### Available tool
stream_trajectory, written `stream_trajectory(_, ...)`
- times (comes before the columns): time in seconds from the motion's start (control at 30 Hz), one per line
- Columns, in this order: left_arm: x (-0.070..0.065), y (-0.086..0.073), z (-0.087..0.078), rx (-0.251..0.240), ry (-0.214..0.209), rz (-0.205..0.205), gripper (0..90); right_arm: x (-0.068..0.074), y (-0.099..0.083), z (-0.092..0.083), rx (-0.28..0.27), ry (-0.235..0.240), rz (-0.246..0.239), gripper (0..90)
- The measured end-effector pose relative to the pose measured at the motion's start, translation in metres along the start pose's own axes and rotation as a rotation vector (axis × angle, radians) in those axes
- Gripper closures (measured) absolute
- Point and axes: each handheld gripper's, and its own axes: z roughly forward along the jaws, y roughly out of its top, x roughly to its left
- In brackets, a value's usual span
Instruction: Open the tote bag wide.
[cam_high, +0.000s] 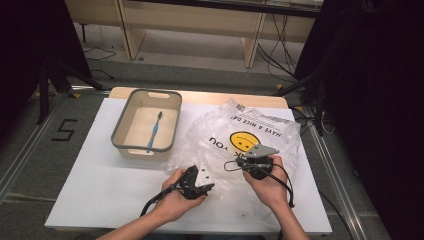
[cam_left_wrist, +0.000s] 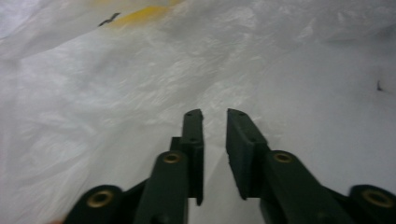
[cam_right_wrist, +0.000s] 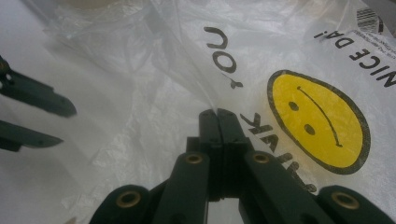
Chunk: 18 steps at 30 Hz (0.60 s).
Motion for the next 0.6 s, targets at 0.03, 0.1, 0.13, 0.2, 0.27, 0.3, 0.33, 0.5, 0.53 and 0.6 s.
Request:
stream_trajectory(0.03, -0.003, 0.003, 0.008, -0.007, -0.029, 0.001, 82.7, 0.0, 0.0, 0.0, -0.003, 0.0, -0.001, 90.0)
stream_trajectory(0.1, -0.004, 0.006, 0.015, -0.009, -0.047, -0.011, 89.1, 0.0, 0.001, 0.0, -0.006, 0.001, 0.004, 90.0)
stream_trajectory(0.13, -0.004, 0.006, 0.015, -0.009, -0.047, -0.011, 89.2, 0.0, 0.001, 0.0, -0.008, 0.001, 0.005, 90.0)
stream_trajectory(0.2, -0.004, 0.008, 0.022, 0.004, -0.053, -0.008, 89.2, 0.0, 0.002, 0.0, -0.01, 0.0, 0.012, 90.0)
stream_trajectory(0.27, -0.005, 0.009, 0.028, 0.015, -0.055, -0.004, 89.2, -0.001, 0.002, -0.001, -0.012, 0.001, 0.013, 90.0)
stream_trajectory(0.3, -0.008, 0.008, 0.034, 0.03, -0.07, -0.007, 89.2, -0.002, 0.002, -0.001, -0.013, -0.001, 0.015, 90.0)
stream_trajectory(0.33, -0.008, 0.008, 0.034, 0.03, -0.07, -0.007, 89.2, -0.002, 0.002, -0.001, -0.013, -0.001, 0.015, 90.0)
stream_trajectory(0.5, -0.01, 0.006, 0.039, 0.061, -0.074, 0.016, 89.2, -0.004, 0.005, -0.006, -0.042, -0.023, 0.02, 90.0)
stream_trajectory(0.53, -0.01, 0.006, 0.039, 0.061, -0.074, 0.016, 89.2, -0.004, 0.005, -0.006, -0.042, -0.023, 0.02, 90.0)
stream_trajectory(0.6, -0.01, 0.005, 0.04, 0.059, -0.073, 0.014, 89.2, -0.005, 0.007, -0.009, -0.057, -0.036, 0.022, 90.0)
